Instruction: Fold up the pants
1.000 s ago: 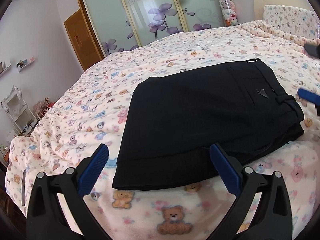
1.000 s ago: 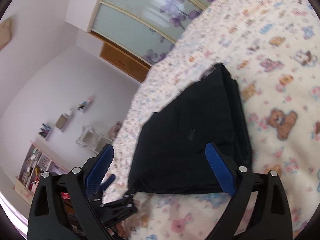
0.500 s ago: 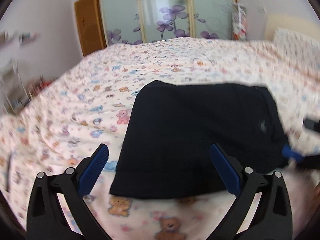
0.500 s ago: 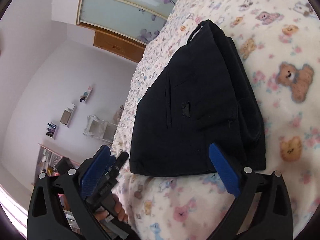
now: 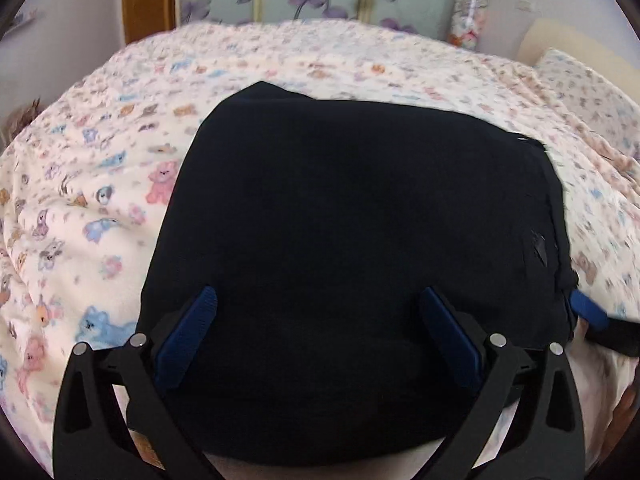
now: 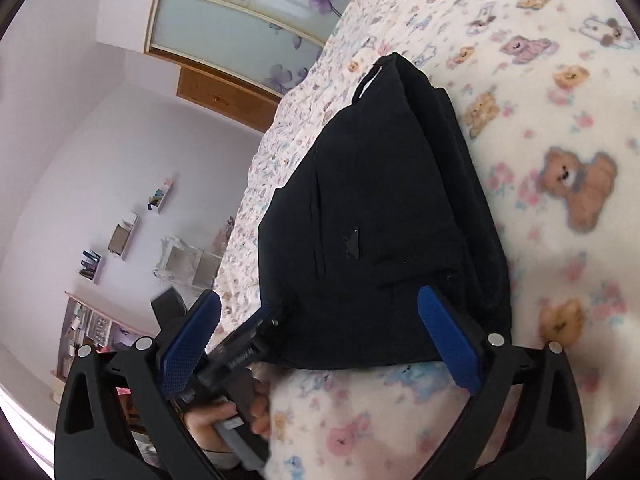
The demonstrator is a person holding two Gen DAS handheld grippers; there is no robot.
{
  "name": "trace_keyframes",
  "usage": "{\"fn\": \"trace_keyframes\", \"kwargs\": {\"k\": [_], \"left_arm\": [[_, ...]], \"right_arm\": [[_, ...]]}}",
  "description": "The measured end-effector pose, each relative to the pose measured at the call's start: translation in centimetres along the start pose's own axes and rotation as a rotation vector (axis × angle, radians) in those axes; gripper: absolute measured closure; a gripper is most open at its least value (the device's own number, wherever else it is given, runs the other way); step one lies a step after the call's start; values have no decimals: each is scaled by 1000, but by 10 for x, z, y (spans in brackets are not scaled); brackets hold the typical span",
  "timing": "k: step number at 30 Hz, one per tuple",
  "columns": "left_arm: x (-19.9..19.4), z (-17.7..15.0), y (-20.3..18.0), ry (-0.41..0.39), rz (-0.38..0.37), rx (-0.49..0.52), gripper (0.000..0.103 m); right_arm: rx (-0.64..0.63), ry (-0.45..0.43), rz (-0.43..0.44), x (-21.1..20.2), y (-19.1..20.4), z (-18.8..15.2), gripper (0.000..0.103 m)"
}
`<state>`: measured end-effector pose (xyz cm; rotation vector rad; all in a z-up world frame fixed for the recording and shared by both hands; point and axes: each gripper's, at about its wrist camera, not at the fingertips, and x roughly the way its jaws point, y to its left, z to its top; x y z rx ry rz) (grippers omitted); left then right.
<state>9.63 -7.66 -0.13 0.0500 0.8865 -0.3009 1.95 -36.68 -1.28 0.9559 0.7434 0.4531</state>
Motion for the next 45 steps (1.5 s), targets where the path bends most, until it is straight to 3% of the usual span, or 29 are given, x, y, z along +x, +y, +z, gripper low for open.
{"fn": "trace_keyframes", "kwargs": {"k": [3, 4, 7, 8, 10, 12, 14, 16, 19, 24, 28, 31, 34, 35, 39, 41, 42, 43, 45], "left_arm": [[-10, -6, 7, -26, -58, 10, 2], [-18, -6, 15, -57, -114, -11, 2], [-36, -6, 34, -163, -262, -88, 2], [-35, -5, 36, -168, -255, -94, 2], [-12, -5, 32, -34, -191, -54, 2], [-15, -6, 22, -27, -141, 51, 2], [-31, 0, 20, -62, -168, 107, 2], [-48, 19, 30, -129, -182, 113, 2], [-46, 59, 48, -135, -142, 89, 2], [-8, 122, 82, 4, -219, -75, 2], [17, 151, 92, 21, -299, -174, 2], [39, 169, 85, 37, -253, -150, 2], [57, 179, 71, 65, -238, -101, 2], [63, 182, 65, 78, -236, -78, 2], [73, 189, 46, 95, -232, 40, 2], [78, 188, 39, 126, -260, 83, 4], [83, 187, 37, 166, -288, 99, 11], [89, 187, 35, 202, -295, 110, 27], [100, 185, 36, 267, -231, 116, 47]], "right_arm": [[-14, -11, 9, -4, 5, -1, 3], [-23, -21, 27, -7, 9, 0, 2], [-78, -29, 167, -9, 29, 9, 2], [-81, -26, 157, -5, 30, 12, 1], [-41, 44, -18, 18, 17, 11, 1], [-20, 43, -14, 17, 14, 9, 1], [-34, 43, 3, 8, 27, 21, 1], [-108, -67, 8, -13, 42, 38, 1], [-121, -175, -55, -28, 39, 72, 1], [-69, -171, -171, -5, 0, 107, 15], [-64, -122, -187, 26, -15, 119, 21], [-106, -101, -245, 54, -12, 124, 21], [-222, -78, -358, 60, -11, 115, 58], [-230, -76, -347, 58, -12, 112, 62], [-198, -88, -310, 43, -15, 108, 63], [-190, -89, -310, 44, -16, 109, 63], [-177, -88, -306, 44, -18, 111, 63], [-170, -87, -303, 42, -18, 110, 63], [-164, -87, -300, 44, -19, 112, 63]]}}
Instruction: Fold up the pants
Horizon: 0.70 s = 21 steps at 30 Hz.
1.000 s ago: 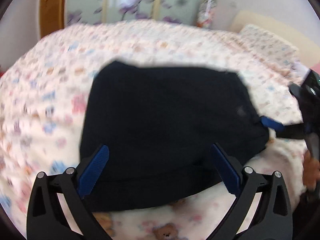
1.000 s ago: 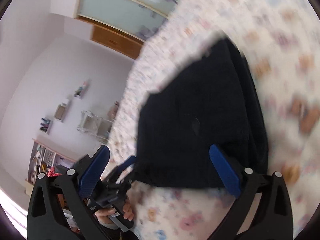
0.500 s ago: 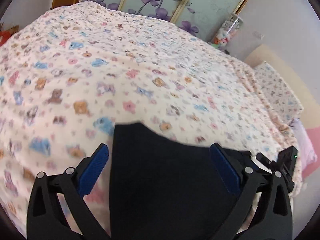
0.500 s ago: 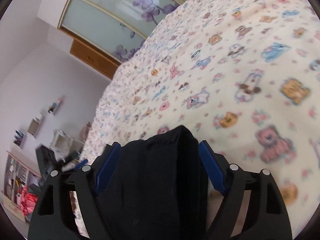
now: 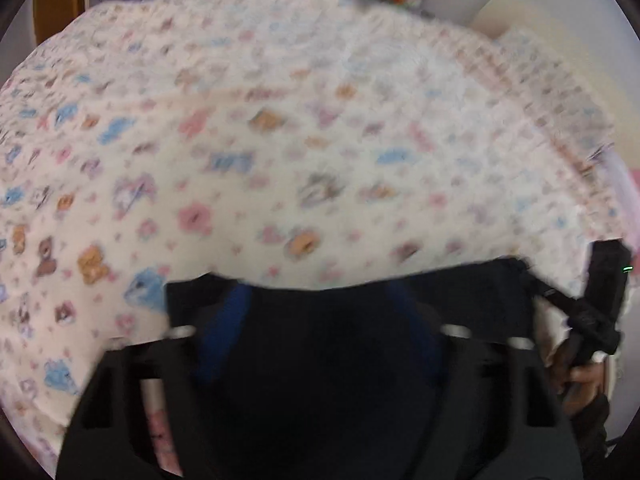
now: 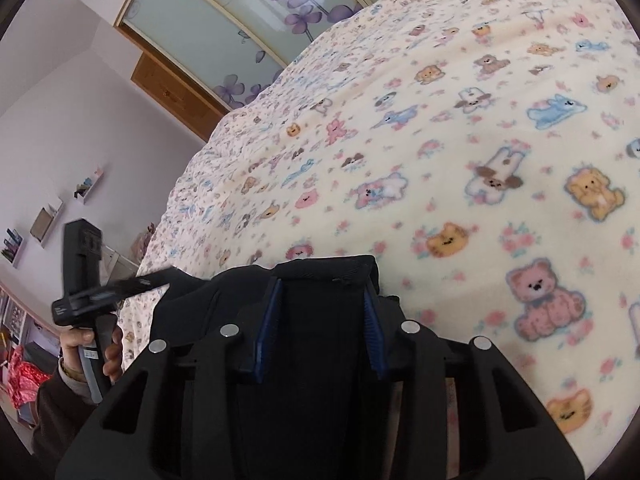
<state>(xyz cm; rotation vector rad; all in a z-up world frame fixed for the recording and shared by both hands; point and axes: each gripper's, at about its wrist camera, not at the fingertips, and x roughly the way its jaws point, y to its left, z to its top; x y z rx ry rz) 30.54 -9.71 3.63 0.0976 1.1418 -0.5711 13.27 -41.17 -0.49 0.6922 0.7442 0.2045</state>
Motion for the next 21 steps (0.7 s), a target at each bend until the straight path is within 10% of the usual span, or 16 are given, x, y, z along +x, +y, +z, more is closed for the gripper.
{"fn": "trace_keyframes", "kwargs": {"k": [2, 6, 8, 16, 21], "left_arm": [[2, 1, 7, 4, 35, -28, 57], [-11, 5, 23, -77, 154, -75, 10], [-11, 6, 29, -74, 178, -82, 10], [20, -6, 32, 27, 89, -133, 81], [-16, -20, 53, -153, -49, -303, 92]], "right_arm": [[-5, -2, -4, 1, 1, 0, 63], [-2, 0, -3, 3, 2, 2, 63], [-3, 0, -4, 3, 2, 2, 63], [3, -13, 0, 2, 2, 1, 63], [77, -58, 62, -5, -6, 2, 91]]}}
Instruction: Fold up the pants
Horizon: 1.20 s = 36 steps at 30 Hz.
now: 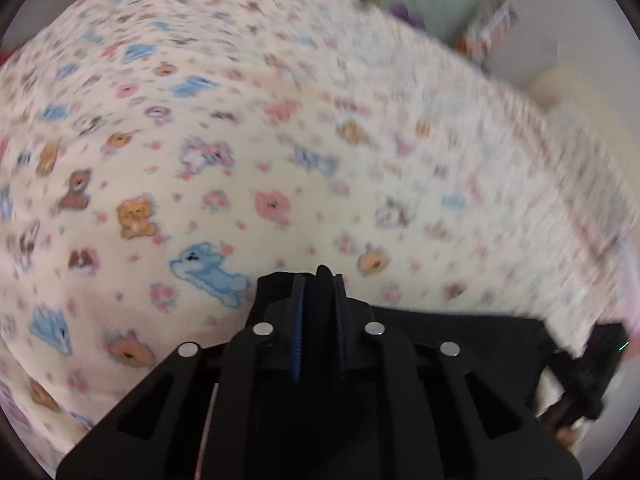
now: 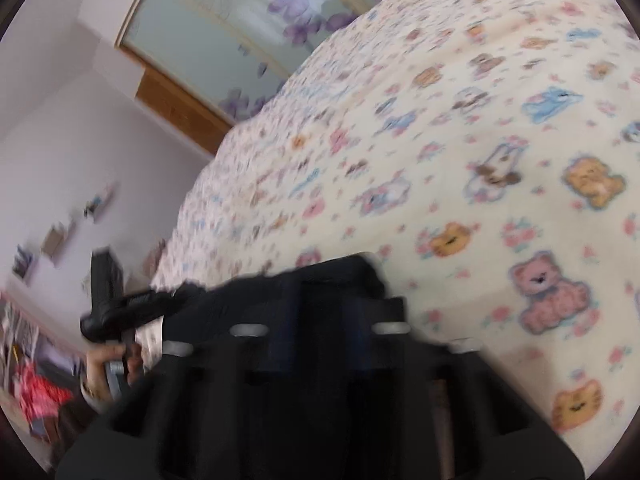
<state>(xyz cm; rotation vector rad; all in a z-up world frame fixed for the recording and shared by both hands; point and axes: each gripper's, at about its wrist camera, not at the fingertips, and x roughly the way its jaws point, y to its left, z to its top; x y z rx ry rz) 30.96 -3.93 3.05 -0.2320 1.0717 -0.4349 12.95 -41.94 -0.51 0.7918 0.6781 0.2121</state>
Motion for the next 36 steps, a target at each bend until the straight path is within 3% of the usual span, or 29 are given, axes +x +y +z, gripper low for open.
{"fn": "trace_keyframes", "kwargs": {"k": [3, 7, 9, 11, 12, 16, 19, 23, 30, 33, 36], "left_arm": [[-8, -7, 4, -55, -15, -22, 95], [-7, -14, 28, -113, -88, -164, 96], [4, -17, 40, -82, -109, -234, 96], [9, -20, 42, -78, -115, -240, 95], [9, -19, 41, -86, -105, -222, 93], [8, -14, 36, -92, -62, -200, 78], [11, -15, 36, -90, -35, -180, 77], [14, -18, 46, -90, -45, -212, 83], [11, -18, 51, -95, 9, -220, 82], [-2, -21, 36, -152, 135, -120, 60], [-23, -27, 21, -228, 230, -22, 29]], "right_arm": [[47, 14, 29, -1, -6, 0, 92], [9, 24, 15, -5, 3, 2, 87], [-18, 30, -21, -7, 9, 4, 76], [-42, 11, -52, -8, 11, 5, 38], [-46, -3, -55, -9, 12, 6, 33], [-57, -6, -41, -2, 12, 8, 37], [-78, 45, -52, 12, 10, 3, 83], [-21, 33, -27, 10, 0, 3, 91], [-64, 19, -80, 8, 4, 0, 91], [-93, 18, -82, 4, 9, 1, 90], [-88, 22, -94, 1, 12, 2, 81]]}}
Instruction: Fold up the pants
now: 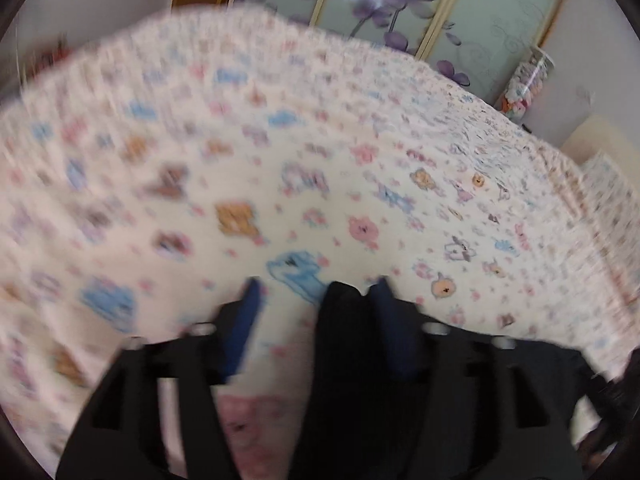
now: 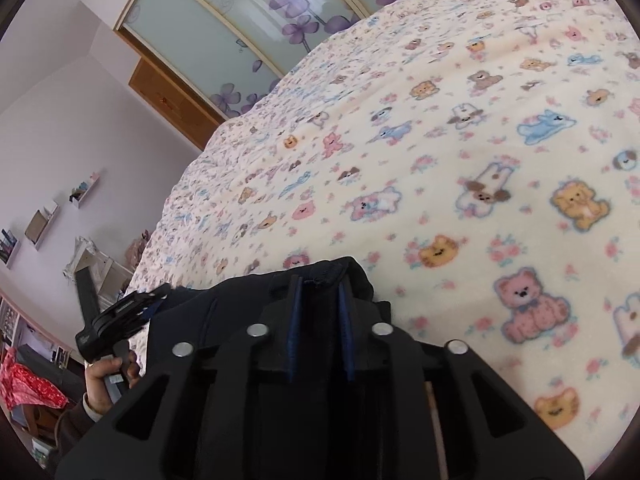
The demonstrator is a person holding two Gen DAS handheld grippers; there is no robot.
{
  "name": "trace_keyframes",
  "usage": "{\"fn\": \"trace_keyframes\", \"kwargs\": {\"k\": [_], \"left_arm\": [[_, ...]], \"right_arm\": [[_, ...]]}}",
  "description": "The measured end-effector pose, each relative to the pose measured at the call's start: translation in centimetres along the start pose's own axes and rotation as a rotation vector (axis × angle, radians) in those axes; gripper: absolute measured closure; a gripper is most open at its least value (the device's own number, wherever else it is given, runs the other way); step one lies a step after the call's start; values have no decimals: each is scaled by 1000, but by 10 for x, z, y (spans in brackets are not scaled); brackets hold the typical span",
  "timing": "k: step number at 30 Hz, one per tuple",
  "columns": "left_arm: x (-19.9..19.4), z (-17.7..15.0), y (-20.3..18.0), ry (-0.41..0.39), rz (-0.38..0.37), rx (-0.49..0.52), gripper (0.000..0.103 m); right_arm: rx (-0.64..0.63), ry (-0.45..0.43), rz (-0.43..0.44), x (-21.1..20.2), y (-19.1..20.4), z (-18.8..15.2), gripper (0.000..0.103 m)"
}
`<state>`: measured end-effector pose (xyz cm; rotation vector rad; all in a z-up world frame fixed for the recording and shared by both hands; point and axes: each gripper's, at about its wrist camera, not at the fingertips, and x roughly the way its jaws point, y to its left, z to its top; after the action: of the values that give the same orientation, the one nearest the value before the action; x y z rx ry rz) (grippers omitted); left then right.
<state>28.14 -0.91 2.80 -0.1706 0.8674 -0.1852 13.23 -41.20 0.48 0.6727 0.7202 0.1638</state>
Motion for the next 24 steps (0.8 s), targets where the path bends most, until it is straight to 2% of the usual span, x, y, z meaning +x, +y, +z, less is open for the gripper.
{"fn": "trace_keyframes", "kwargs": {"k": [1, 2, 4, 5, 6, 7, 8, 9, 11, 13, 14, 15, 16, 17, 18, 19, 20, 21, 22, 24], "left_arm": [[-13, -2, -4, -51, 34, 38, 23], [-26, -4, -7, -100, 51, 73, 20], [-56, -12, -18, -200, 43, 155, 8], [-66, -16, -23, -229, 2, 187, 6], [-74, -18, -28, -239, -52, 211, 3], [-81, -22, -35, -225, -161, 238, 2], [-81, -22, -39, -198, -215, 246, 2], [-79, -22, -42, -171, -233, 247, 2], [-64, -20, -45, -84, -252, 215, 2], [-44, -20, -40, -2, -296, 148, 2], [-33, -20, -37, 38, -294, 119, 2], [-22, -22, -34, 66, -259, 99, 2], [-8, -23, -28, 81, -162, 85, 2], [4, -26, -22, 110, -120, 65, 2], [25, -28, -5, 189, -151, -31, 2], [31, -30, 9, 212, -198, -110, 2], [27, -30, 18, 185, -225, -157, 2], [19, -30, 21, 152, -239, -160, 3], [12, -30, 20, 136, -243, -141, 3], [-6, -33, 18, 93, -280, -101, 3]], "right_arm": [[1, -6, 0, -4, 1, 1, 81], [5, -23, 4, -9, 2, 3, 81], [8, -51, 26, -21, 5, 5, 81], [5, -62, 55, -26, 8, 6, 71], [3, -70, 99, -33, 14, 7, 54], [4, -76, 124, -36, 17, 7, 20], [5, -87, 168, -38, 21, 6, 13], [8, -83, 232, -38, 24, 5, 14], [47, -36, 294, -31, 25, 2, 23], [107, 20, 362, -18, 19, -2, 23], [126, 49, 374, -11, 15, -4, 24], [146, 74, 324, -3, 8, -7, 28], [155, 76, 259, 3, 2, -8, 40], [164, 75, 196, 8, -8, -10, 55], [193, 75, 192, 11, -17, -10, 58], [231, 80, 220, 12, -24, -11, 58], [244, 80, 232, 9, -25, -9, 57], [227, 73, 223, 4, -21, -8, 55], [195, 55, 216, -3, -15, -6, 51], [134, 15, 264, -20, -1, 0, 48]]}}
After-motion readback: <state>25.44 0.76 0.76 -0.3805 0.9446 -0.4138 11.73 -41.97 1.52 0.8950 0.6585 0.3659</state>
